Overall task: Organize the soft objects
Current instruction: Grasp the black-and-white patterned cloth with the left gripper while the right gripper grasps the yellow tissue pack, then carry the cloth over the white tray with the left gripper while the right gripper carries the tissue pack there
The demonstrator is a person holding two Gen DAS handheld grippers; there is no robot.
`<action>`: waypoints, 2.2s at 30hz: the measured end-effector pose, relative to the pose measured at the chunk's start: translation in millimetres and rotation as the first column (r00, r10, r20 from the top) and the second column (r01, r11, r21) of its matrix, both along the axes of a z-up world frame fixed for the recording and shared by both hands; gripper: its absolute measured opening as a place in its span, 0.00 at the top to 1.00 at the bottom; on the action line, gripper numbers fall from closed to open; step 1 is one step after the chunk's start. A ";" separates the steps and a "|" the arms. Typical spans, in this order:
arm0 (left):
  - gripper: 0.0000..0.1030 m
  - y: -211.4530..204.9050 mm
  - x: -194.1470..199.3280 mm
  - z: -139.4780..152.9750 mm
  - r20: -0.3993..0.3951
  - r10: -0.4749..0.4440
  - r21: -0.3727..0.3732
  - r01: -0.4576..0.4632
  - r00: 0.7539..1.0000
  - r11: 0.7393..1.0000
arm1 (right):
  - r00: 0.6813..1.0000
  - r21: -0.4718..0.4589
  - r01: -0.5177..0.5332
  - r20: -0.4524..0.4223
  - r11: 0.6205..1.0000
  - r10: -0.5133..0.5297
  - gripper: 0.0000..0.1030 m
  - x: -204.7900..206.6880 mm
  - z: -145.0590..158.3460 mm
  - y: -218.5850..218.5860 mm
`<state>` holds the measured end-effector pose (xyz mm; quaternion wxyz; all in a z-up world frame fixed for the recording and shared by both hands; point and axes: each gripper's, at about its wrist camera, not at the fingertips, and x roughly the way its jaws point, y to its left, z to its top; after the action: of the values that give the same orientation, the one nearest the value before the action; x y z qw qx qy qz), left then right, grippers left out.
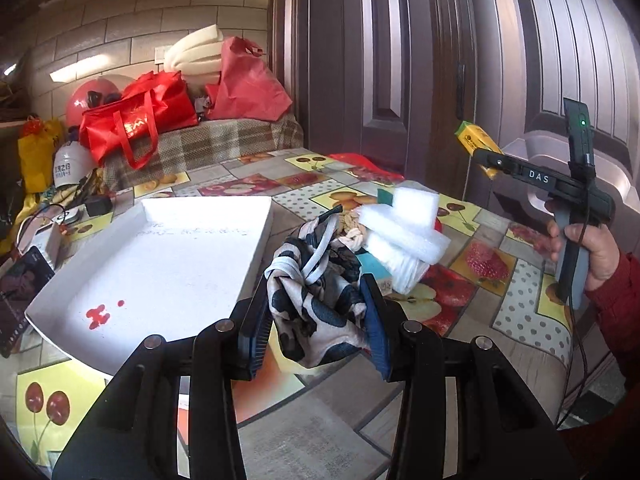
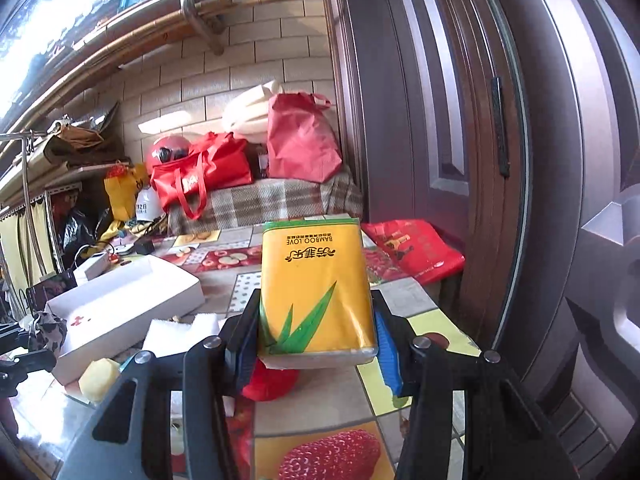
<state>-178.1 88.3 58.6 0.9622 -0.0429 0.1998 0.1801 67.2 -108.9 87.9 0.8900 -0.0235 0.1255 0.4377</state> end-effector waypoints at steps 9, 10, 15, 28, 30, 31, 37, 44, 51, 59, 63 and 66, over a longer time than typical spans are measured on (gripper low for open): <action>0.60 15.0 -44.4 10.3 0.164 0.198 0.069 -0.212 0.966 0.975 | 1.000 0.063 -0.028 -0.002 0.998 0.029 0.51 -20.3 -10.1 11.7; 0.60 16.7 -47.2 10.6 0.169 0.213 0.076 -0.228 0.962 0.971 | 0.999 0.062 -0.038 -0.007 0.997 0.039 0.51 -21.3 -10.6 14.1; 0.60 29.1 -60.8 11.7 0.197 0.287 0.088 -0.309 0.937 0.947 | 0.996 0.060 -0.093 0.006 0.994 0.093 0.51 -37.5 -12.5 24.5; 0.60 77.3 -74.6 0.2 0.174 0.390 0.044 -0.402 0.904 0.914 | 0.966 0.028 -0.257 0.027 0.966 0.256 0.51 -90.4 -14.7 78.8; 0.60 85.4 -76.1 -0.9 0.173 0.411 0.034 -0.423 0.895 0.905 | 0.959 0.020 -0.283 0.030 0.959 0.283 0.51 -97.9 -15.4 87.9; 0.60 88.7 -76.2 -1.4 0.171 0.418 0.026 -0.428 0.892 0.904 | 0.955 0.013 -0.296 0.030 0.955 0.296 0.51 -101.6 -15.9 92.8; 0.60 103.7 -73.5 -6.3 0.141 0.435 -0.007 -0.438 0.890 0.899 | 0.935 -0.010 -0.353 0.020 0.935 0.354 0.51 -119.3 -18.2 114.7; 0.60 99.9 -67.6 -5.4 0.137 0.419 0.019 -0.425 0.897 0.905 | 0.921 -0.022 -0.389 0.005 0.921 0.389 0.51 -133.9 -19.0 132.2; 0.60 114.2 -59.1 -6.0 0.132 0.424 0.032 -0.431 0.896 0.902 | 0.913 -0.039 -0.408 -0.028 0.912 0.408 0.51 -143.4 -24.1 158.8; 0.60 138.2 -46.3 -6.2 0.128 0.442 0.036 -0.449 0.888 0.893 | 0.909 -0.073 -0.416 -0.048 0.906 0.414 0.51 -149.6 -30.7 190.2; 0.59 143.4 -43.9 -5.3 0.130 0.443 0.039 -0.451 0.887 0.892 | 0.903 -0.078 -0.429 -0.058 0.900 0.426 0.51 -153.8 -31.9 205.0; 0.59 149.4 -41.3 -4.1 0.133 0.452 0.041 -0.460 0.882 0.887 | 0.899 -0.070 -0.436 -0.079 0.897 0.431 0.51 -156.0 -33.6 221.2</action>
<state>-219.4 237.7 54.4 0.9040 -0.0652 0.1194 0.4053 -88.8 112.3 54.3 0.7641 -0.0757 0.1630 0.6196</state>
